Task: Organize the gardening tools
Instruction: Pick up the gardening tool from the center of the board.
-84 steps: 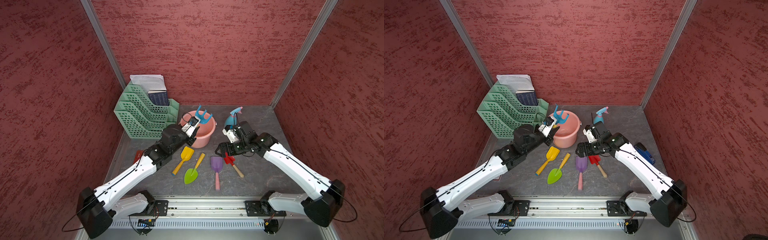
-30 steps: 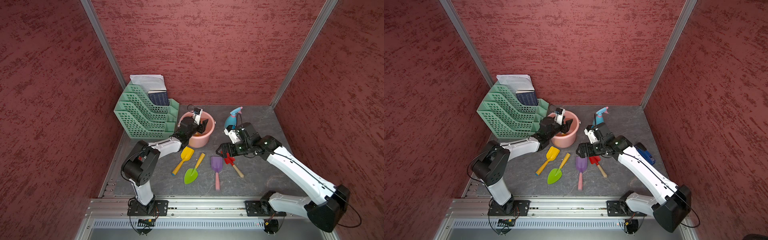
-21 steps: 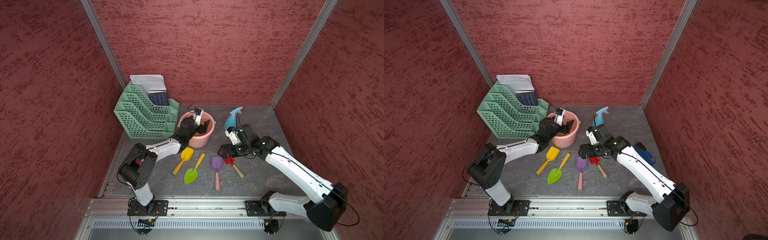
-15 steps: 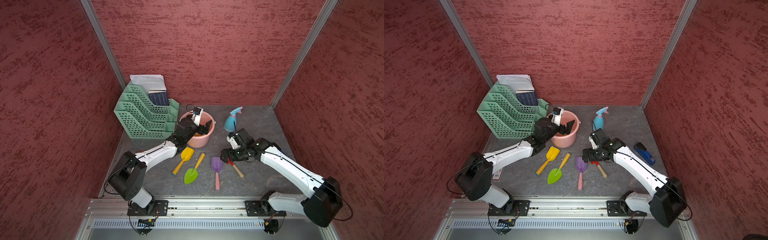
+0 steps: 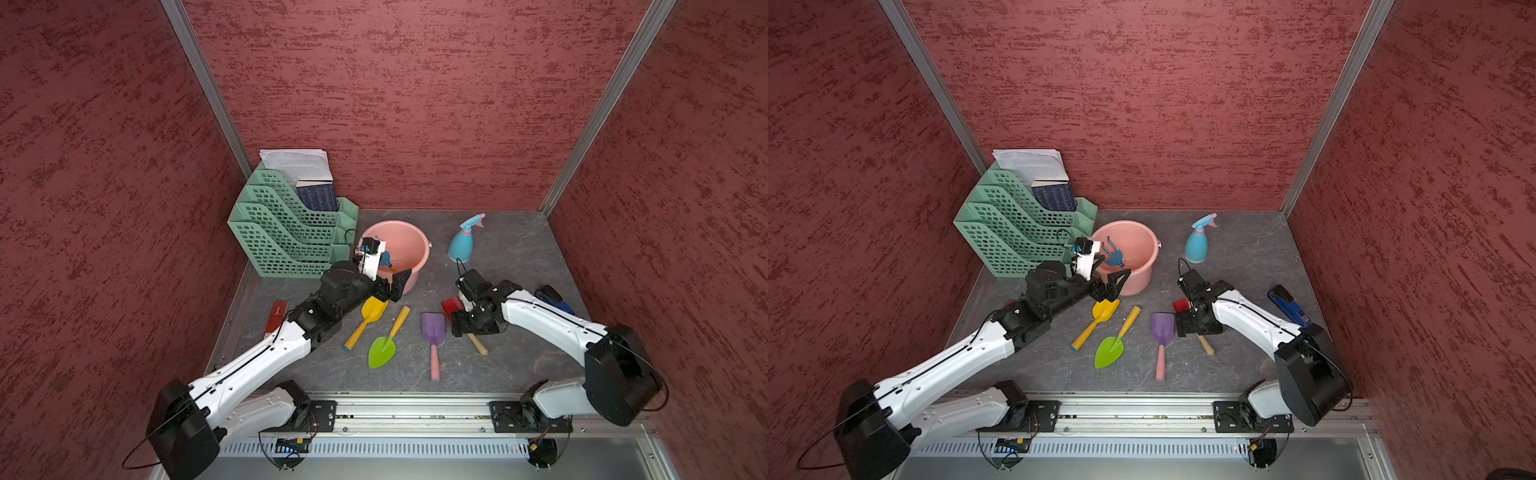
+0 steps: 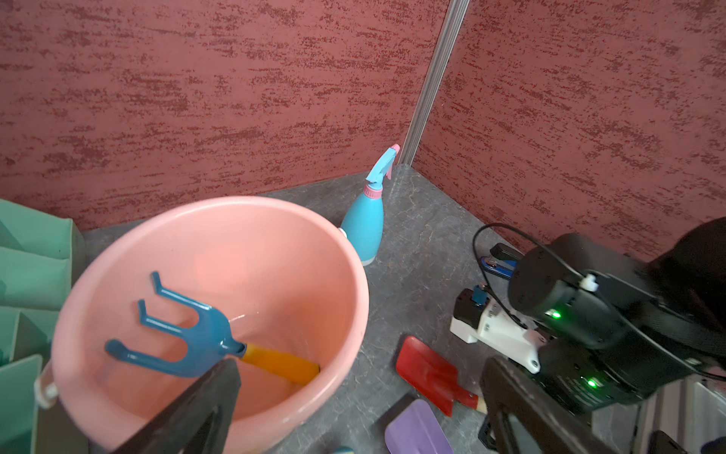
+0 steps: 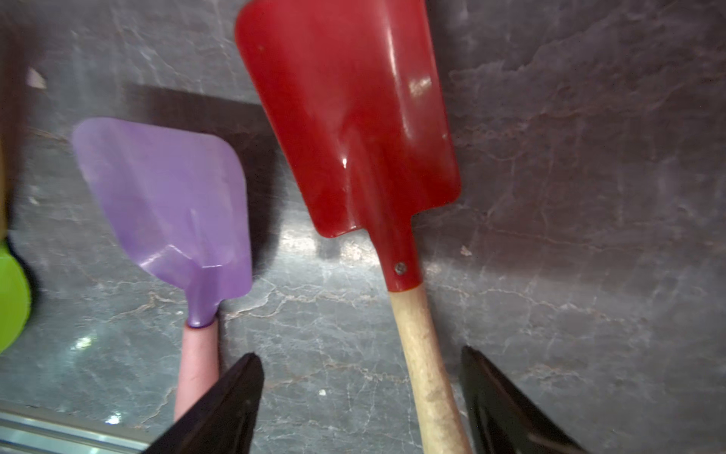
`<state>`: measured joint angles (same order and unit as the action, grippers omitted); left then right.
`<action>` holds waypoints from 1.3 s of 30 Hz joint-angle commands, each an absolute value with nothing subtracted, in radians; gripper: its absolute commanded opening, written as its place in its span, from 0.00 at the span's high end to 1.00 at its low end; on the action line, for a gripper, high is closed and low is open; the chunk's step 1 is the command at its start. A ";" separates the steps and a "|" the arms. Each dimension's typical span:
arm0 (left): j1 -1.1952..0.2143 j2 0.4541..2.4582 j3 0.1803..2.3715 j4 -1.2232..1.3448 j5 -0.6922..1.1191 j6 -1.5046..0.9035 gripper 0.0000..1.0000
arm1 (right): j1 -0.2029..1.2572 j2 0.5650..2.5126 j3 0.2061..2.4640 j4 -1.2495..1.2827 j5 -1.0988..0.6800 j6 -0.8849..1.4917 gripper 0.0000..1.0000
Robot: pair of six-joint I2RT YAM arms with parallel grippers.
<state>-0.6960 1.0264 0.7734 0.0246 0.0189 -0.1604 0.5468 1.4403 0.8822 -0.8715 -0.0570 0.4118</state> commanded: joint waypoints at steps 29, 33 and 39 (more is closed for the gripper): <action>-0.699 0.838 0.727 -0.245 0.015 -0.264 0.00 | 0.538 1.405 0.851 -0.819 0.037 0.433 1.00; -0.697 0.844 0.727 -0.292 -0.017 -0.277 0.00 | 0.538 1.301 0.913 -0.870 0.040 0.419 1.00; -0.682 0.846 0.713 -0.340 -0.024 -0.297 0.00 | 0.541 1.172 1.024 -0.881 0.010 0.397 1.00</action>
